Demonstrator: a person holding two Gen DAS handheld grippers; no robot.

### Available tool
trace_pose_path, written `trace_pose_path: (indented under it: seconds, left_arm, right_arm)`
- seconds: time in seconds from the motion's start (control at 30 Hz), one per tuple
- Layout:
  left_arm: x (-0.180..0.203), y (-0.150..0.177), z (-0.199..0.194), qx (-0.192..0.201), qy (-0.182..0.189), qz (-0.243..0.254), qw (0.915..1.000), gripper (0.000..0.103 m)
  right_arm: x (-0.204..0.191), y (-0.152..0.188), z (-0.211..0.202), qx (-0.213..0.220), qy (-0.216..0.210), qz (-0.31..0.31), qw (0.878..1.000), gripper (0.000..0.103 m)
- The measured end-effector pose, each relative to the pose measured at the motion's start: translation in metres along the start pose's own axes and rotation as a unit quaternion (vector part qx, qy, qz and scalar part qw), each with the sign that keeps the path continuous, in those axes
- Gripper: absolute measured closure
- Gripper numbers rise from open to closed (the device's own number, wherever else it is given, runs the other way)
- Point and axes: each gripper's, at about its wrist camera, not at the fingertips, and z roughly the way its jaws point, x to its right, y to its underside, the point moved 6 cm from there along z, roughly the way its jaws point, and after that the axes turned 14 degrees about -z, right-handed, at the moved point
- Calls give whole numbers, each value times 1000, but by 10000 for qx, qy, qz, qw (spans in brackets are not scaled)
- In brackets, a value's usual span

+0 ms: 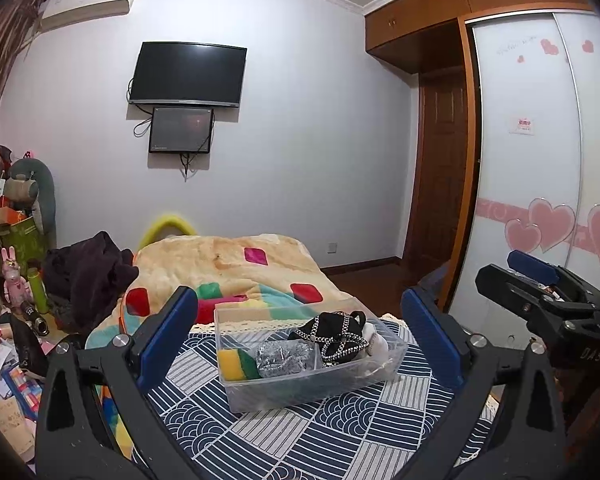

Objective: Organize soft objects

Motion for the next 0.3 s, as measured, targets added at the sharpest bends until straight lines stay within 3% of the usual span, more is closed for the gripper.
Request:
trace_pose_path:
  seconds: [0.3]
  left_arm:
    - [-1,1,1,-72,51,-58,9999,0]
  right_arm:
    - [1,0,0,7,12,-21,10000,0]
